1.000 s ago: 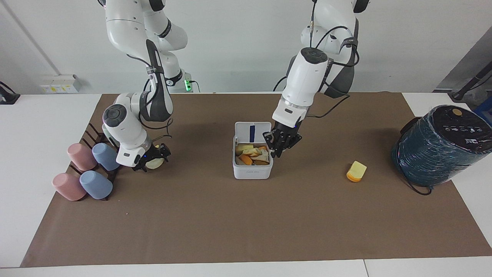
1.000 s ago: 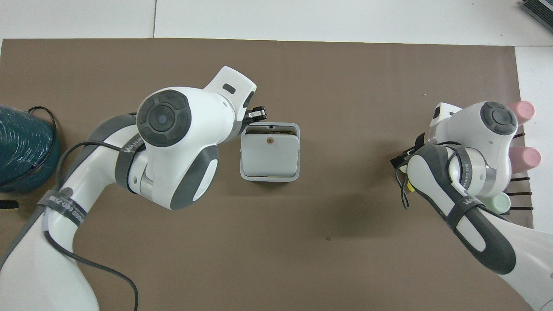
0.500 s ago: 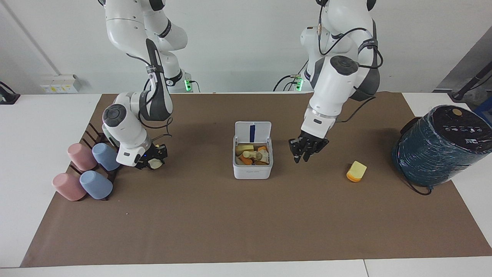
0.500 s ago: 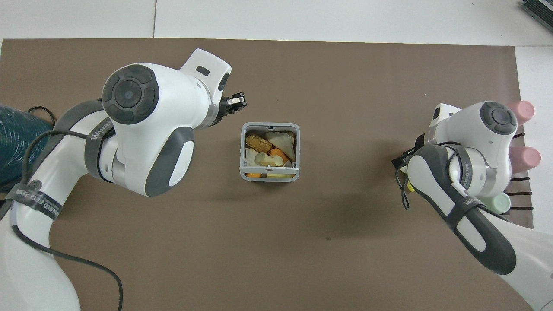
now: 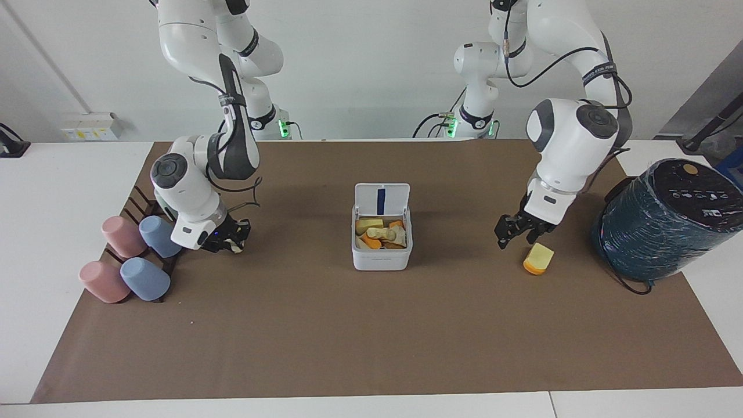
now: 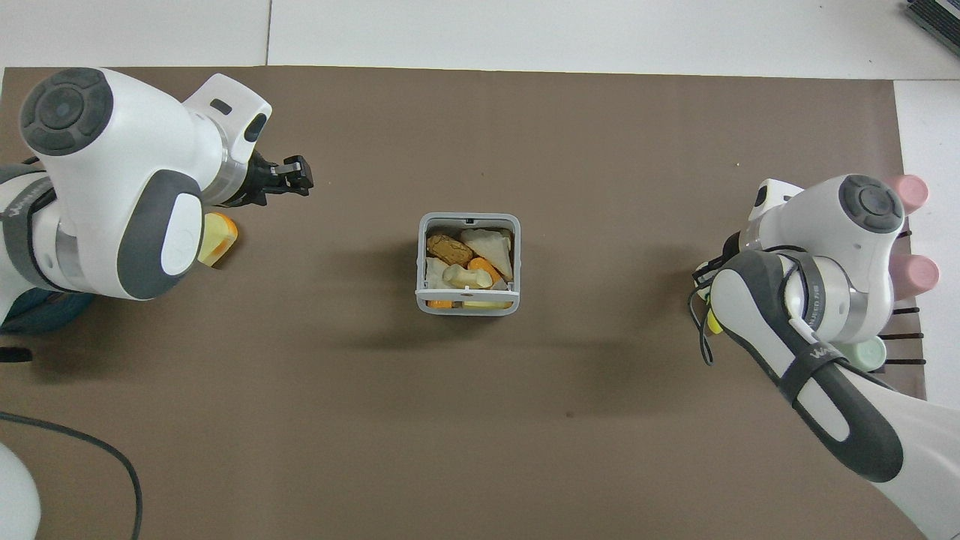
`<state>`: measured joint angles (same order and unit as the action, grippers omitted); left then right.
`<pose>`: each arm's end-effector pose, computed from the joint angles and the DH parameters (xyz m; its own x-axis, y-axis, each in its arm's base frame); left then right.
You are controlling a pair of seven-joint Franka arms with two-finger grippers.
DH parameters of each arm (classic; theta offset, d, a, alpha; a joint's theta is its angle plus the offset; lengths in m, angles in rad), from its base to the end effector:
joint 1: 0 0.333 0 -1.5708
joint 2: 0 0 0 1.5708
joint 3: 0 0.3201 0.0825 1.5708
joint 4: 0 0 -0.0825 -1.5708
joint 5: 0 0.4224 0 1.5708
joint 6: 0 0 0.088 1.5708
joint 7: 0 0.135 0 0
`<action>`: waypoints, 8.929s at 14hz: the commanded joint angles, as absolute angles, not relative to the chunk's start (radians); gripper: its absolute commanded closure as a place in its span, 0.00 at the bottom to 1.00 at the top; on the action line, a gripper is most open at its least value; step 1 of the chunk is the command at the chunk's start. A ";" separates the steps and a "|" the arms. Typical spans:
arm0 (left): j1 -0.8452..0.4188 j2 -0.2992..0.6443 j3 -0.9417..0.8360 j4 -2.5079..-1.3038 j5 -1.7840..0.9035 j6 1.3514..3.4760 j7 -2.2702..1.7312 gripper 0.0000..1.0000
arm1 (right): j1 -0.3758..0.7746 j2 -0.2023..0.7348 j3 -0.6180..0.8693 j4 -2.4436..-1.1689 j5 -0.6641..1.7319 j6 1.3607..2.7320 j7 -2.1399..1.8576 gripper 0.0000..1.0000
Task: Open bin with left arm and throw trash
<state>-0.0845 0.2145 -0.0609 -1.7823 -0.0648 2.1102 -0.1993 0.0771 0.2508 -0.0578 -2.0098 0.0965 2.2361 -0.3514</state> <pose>0.6628 -0.0998 0.4051 0.9913 0.0901 0.0957 0.0812 -0.9924 0.0927 0.6223 0.0174 0.2807 0.9517 0.3069 -0.0032 0.3061 -0.9498 -0.0652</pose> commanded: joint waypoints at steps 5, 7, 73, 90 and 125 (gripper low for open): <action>0.008 0.120 -0.067 -2.037 -0.072 2.344 -0.034 0.00 | 0.083 0.144 0.028 -1.913 0.144 2.339 -0.118 1.00; 0.031 0.141 -0.067 -2.037 -0.072 2.350 0.056 0.00 | 0.115 0.147 0.032 -1.913 0.146 2.393 -0.057 1.00; -0.509 0.264 -0.095 -1.732 -0.210 2.187 -0.738 0.06 | 0.078 0.239 0.046 -1.802 0.354 2.097 -0.015 1.00; -0.112 0.252 -0.080 -1.539 -0.186 1.804 -0.317 0.02 | 0.343 0.276 0.123 -1.735 0.495 2.394 0.650 1.00; 0.015 0.081 -0.075 -1.588 0.012 1.701 0.115 0.00 | -0.018 0.041 0.048 -1.513 -0.051 1.614 0.163 0.00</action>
<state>0.0191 0.1071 -0.0733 -1.5544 0.0091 1.6789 0.1140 -0.0124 0.0321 0.0708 -1.5736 -0.0325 1.7143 0.2138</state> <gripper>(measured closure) 0.000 0.000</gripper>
